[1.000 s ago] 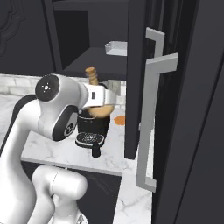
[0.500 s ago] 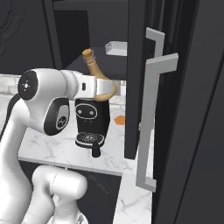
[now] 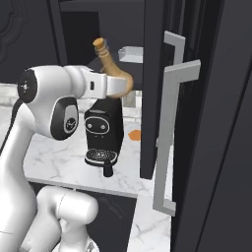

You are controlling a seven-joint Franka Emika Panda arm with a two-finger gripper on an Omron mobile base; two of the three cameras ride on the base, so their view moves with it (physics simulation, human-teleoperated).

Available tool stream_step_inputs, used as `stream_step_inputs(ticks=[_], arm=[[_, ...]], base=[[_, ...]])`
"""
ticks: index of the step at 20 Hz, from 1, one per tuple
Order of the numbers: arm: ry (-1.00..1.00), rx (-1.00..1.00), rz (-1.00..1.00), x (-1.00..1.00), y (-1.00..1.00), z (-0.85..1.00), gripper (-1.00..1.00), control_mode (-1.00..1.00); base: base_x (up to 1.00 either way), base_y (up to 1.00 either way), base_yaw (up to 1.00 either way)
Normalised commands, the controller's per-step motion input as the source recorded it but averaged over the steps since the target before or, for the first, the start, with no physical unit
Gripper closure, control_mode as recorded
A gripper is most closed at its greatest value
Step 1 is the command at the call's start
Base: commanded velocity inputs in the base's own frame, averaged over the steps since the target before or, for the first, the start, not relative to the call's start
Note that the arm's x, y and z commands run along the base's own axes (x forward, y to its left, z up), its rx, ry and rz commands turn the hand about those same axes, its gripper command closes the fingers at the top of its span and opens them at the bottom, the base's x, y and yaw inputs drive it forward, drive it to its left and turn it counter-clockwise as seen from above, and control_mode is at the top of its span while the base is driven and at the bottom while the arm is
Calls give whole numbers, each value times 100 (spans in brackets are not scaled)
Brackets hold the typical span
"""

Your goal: Pick the oil and vinegar bottle and shaker from the counter and place them in the cabinet.

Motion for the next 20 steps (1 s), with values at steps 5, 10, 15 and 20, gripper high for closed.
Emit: stream_step_inputs(ticks=[5, 10, 15, 20], arm=[[-2, 4, 0, 33, -15, 2, 100, -100], [0, 3, 0, 48, -17, 0, 100, -100], [0, 0, 0, 44, -9, 0, 100, -100], [0, 0, 0, 32, -3, -7, 100, -100]], base=[[0, 0, 0], [0, 0, 0], [0, 0, 0], [0, 0, 0]])
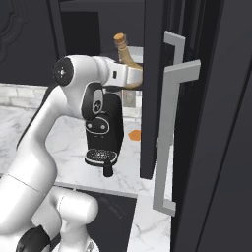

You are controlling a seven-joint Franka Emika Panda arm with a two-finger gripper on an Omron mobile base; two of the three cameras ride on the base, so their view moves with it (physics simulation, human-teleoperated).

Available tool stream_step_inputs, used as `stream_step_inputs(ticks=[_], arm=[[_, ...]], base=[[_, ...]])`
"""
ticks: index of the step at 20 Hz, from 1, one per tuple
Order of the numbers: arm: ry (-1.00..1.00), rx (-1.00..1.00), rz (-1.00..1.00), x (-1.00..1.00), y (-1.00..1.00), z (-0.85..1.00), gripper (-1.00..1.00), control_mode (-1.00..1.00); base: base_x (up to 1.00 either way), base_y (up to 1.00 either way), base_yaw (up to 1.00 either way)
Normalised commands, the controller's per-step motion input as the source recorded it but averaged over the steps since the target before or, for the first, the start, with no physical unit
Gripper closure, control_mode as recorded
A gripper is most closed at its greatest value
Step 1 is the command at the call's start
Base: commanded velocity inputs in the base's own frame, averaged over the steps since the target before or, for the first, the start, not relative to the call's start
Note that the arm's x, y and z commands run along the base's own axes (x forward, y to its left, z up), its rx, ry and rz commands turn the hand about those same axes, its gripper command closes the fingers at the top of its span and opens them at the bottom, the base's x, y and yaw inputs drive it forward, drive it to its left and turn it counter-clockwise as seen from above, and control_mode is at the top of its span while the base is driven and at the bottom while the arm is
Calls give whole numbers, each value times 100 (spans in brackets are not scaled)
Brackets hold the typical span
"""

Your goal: Pick the oil and vinegar bottle and shaker from the counter and place them in the cabinet.

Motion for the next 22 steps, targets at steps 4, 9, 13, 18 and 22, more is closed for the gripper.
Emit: stream_step_inputs(ticks=[4, 9, 13, 18, 22], arm=[[0, 0, 0, 27, -1, -24, 100, -100], [0, 0, 0, 25, 0, -29, 100, -100], [0, 0, 0, 20, -3, -10, 100, -100], [0, 0, 0, 23, -19, 0, 100, -100], [0, 0, 0, 29, -22, -5, 100, -100]], base=[[0, 0, 0], [0, 0, 0], [0, 0, 0], [0, 0, 0], [0, 0, 0]])
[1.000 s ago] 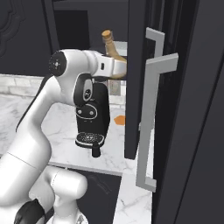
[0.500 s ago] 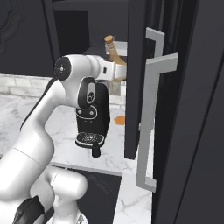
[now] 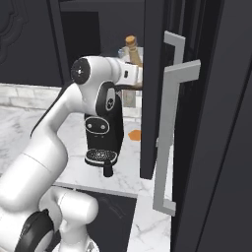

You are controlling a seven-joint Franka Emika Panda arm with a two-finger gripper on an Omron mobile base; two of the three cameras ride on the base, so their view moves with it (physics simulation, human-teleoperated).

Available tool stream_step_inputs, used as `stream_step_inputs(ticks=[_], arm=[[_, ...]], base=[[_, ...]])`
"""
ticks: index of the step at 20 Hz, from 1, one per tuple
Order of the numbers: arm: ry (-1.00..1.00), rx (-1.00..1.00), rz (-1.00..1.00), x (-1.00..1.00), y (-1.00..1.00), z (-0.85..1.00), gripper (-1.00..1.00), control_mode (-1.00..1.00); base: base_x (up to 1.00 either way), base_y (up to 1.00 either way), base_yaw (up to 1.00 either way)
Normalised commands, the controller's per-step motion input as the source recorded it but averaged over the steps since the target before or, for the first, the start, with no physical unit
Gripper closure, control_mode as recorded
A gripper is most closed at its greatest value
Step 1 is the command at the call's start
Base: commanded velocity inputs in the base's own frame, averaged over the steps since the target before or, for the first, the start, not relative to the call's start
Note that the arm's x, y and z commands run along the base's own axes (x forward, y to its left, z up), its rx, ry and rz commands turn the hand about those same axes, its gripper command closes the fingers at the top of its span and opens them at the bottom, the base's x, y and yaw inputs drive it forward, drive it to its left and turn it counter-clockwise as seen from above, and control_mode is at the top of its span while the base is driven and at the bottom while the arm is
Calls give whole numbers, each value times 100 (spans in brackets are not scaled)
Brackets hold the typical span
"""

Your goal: Pick the oil and vinegar bottle and shaker from the counter and place them in the cabinet.

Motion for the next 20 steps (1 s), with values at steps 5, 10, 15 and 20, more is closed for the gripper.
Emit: stream_step_inputs(ticks=[5, 10, 15, 20], arm=[[0, 0, 0, 39, -19, -26, 100, -100], [0, 0, 0, 44, -6, -47, 100, -100], [0, 0, 0, 45, 0, -53, 100, -100], [0, 0, 0, 51, 0, -50, 100, -100]], base=[[0, 0, 0], [0, 0, 0], [0, 0, 0], [0, 0, 0]])
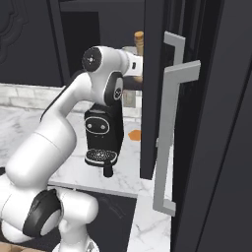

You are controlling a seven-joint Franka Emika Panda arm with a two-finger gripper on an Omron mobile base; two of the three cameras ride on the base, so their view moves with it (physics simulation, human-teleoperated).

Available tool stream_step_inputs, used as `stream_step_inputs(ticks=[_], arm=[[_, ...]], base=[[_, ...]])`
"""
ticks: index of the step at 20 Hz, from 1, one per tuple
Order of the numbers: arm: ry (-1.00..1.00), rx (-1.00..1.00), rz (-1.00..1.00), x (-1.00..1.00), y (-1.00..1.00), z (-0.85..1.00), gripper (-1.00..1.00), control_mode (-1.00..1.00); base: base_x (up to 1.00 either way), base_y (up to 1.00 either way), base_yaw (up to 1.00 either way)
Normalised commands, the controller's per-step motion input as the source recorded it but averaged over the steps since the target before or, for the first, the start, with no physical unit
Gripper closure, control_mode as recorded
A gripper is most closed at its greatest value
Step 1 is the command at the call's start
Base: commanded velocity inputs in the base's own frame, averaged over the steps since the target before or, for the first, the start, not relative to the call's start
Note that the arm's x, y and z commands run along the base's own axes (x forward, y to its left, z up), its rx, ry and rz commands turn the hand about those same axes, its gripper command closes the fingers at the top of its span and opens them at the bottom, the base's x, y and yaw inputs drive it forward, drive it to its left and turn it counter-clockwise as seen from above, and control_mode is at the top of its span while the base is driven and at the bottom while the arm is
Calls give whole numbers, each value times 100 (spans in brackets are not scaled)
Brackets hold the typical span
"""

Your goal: Pick the oil and vinegar bottle and shaker from the counter and place them in the cabinet.

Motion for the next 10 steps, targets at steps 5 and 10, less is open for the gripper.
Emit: stream_step_inputs(ticks=[5, 10], arm=[[0, 0, 0, 58, 0, -50, 100, -100], [0, 0, 0, 55, 0, -58, 100, -100]], base=[[0, 0, 0], [0, 0, 0]])
